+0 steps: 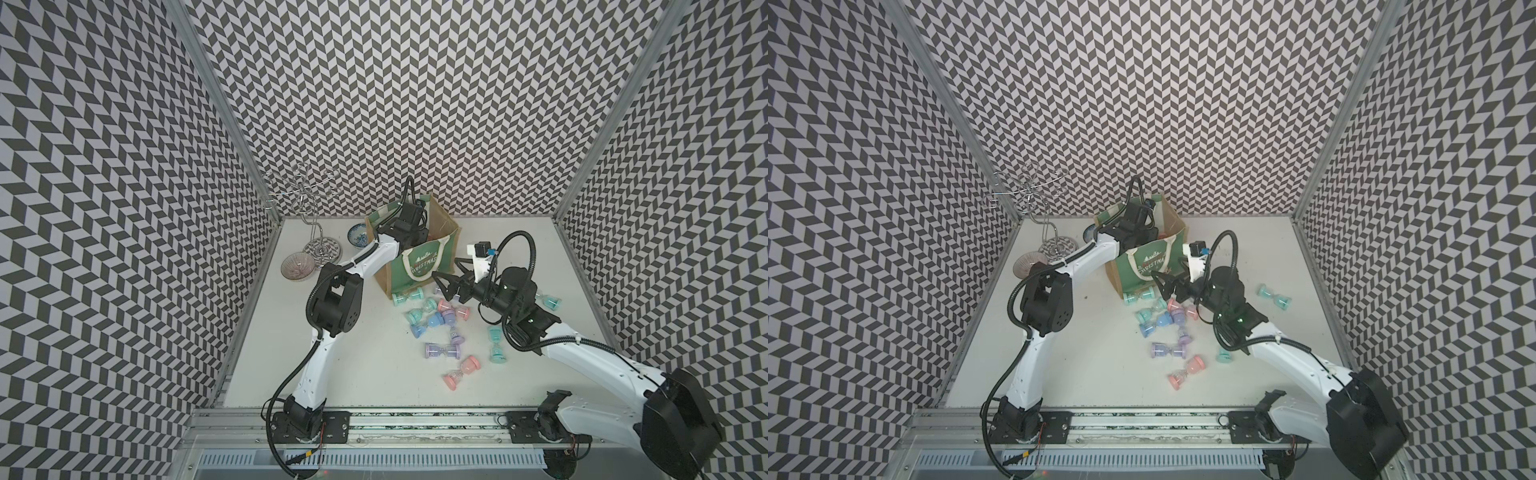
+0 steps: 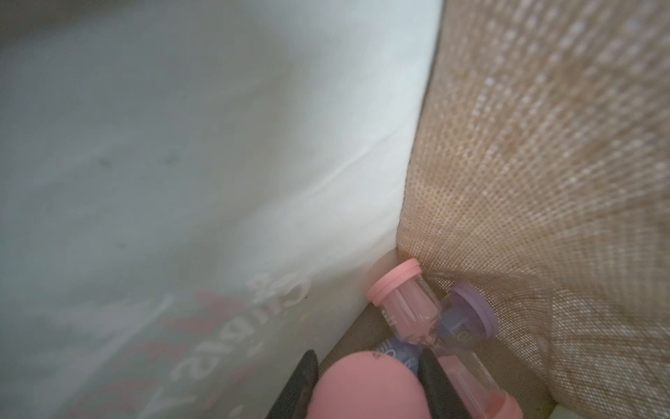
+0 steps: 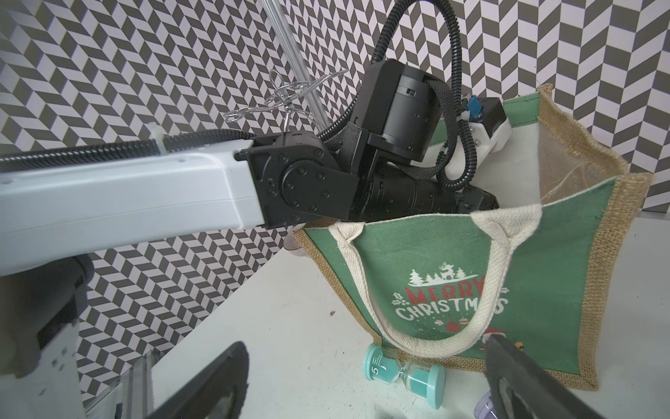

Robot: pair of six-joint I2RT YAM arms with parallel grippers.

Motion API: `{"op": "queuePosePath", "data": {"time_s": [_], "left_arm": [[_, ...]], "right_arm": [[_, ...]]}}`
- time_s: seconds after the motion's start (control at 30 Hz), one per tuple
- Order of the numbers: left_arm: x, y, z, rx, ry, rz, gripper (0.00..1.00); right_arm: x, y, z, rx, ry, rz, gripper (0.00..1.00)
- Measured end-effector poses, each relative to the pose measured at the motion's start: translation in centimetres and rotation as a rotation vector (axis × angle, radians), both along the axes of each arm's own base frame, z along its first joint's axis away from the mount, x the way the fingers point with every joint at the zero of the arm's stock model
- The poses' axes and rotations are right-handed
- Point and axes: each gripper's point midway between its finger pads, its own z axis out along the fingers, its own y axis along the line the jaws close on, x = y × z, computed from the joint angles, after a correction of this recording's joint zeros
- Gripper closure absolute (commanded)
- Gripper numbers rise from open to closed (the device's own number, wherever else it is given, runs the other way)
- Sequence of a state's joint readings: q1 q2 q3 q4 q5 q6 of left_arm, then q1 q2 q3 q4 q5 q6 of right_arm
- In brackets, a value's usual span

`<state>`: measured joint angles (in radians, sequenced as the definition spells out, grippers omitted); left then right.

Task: Put the hourglass into the canvas bag
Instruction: Place the hourglass in the canvas bag.

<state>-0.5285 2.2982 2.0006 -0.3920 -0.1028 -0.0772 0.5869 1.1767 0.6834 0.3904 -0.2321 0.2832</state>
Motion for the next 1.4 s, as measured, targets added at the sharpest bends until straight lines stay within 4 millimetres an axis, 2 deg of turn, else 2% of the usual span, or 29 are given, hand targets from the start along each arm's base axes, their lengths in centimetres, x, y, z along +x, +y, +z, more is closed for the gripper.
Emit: {"op": "queuePosePath", "data": {"time_s": [0.1,0.23,0.3,0.43,0.53,0.7,0.8,0.87,1.07,1.2,1.4], "left_arm": [[0.0,-0.1,0.1,-0.004,0.000,-0.001,0.45],[-0.1,-0.2,0.3,-0.008,-0.003,-0.003,0.41],[-0.1,-0.2,1.1,-0.017,-0.013,-0.005,0.40],[-0.5,-0.3,4.2,-0.041,-0.056,-0.009,0.38],[-1.5,-0.4,7.8,-0.070,-0.106,-0.019,0.37],[-4.6,0.0,14.2,-0.130,-0.199,-0.037,0.35],[-6.9,0.8,17.3,-0.173,-0.253,-0.043,0.35],[-8.6,1.6,18.7,-0.198,-0.282,-0.044,0.35],[-13.2,3.9,21.3,-0.271,-0.341,-0.049,0.35],[-16.6,4.6,22.3,-0.323,-0.365,-0.071,0.34],[-21.5,4.5,21.4,-0.366,-0.345,-0.126,0.33]], "right_arm": [[0.0,0.0,0.0,0.003,0.003,-0.002,0.01],[0.0,-0.2,0.2,0.011,0.003,-0.012,0.01],[0.1,-0.3,0.3,0.015,0.007,-0.020,0.01],[0.1,-0.4,0.3,0.028,0.020,-0.026,0.01],[-0.1,-0.6,0.3,0.033,0.034,-0.031,0.01],[-0.5,-1.3,0.4,0.050,0.061,-0.052,0.01],[-1.0,-1.8,0.5,0.061,0.072,-0.064,0.01],[-1.2,-2.1,0.5,0.064,0.080,-0.076,0.01],[-2.1,-2.8,0.8,0.072,0.107,-0.083,0.01],[-2.7,-2.9,0.0,0.059,0.157,-0.072,0.01],[-4.1,-3.4,-1.2,0.023,0.223,-0.056,0.01]]}}
